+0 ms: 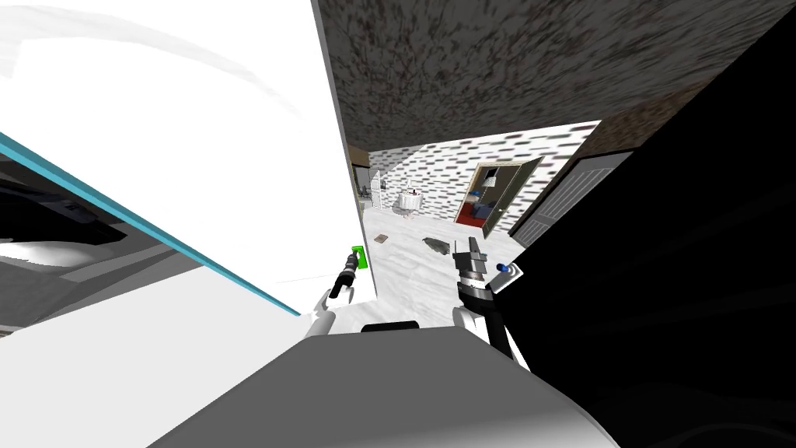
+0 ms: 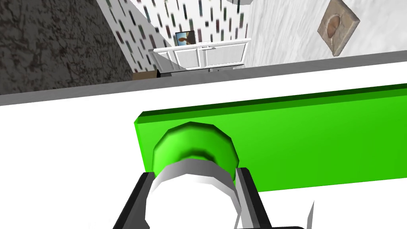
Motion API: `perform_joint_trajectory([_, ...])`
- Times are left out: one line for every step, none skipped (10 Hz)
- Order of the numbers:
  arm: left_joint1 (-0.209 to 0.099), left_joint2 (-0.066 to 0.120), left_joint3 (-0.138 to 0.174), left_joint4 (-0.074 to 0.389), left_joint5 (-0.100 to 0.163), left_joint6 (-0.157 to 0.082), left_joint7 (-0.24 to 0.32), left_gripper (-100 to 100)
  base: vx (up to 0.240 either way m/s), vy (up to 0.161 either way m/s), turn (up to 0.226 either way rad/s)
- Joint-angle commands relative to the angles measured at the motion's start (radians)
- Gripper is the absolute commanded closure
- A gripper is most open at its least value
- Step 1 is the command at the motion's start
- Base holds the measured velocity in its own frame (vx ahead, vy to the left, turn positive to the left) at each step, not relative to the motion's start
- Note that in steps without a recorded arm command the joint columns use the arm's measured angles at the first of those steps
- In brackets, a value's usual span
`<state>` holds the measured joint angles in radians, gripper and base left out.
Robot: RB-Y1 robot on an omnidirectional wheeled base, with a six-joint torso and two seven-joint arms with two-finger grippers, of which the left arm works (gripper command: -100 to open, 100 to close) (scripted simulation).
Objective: Push the door open
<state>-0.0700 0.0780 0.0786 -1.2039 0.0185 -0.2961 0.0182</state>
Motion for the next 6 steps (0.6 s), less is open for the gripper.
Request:
perform_joint_trajectory([-0.003, 0.011, 0.028, 0.011, 0.004, -0.013, -0.004, 100, 0.158, -0.055, 0.029])
perform_joint_trajectory([-0.005, 0.012, 0.042, 0.013, 0.006, -0.012, -0.007, 100, 0.16, -0.073, 0.064])
perform_joint_trajectory([-0.008, 0.012, 0.057, 0.015, 0.008, -0.012, -0.011, 100, 0.168, -0.106, 0.112])
perform_joint_trajectory([-0.009, 0.012, 0.065, 0.017, 0.009, -0.011, -0.012, 100, 0.157, -0.074, 0.101])
perform_joint_trajectory([-0.011, 0.011, 0.079, 0.019, 0.011, -0.011, -0.015, 100, 0.146, -0.05, 0.081])
perform_joint_trajectory([-0.013, 0.011, 0.094, 0.021, 0.013, -0.01, -0.018, 100, 0.161, -0.096, 0.091])
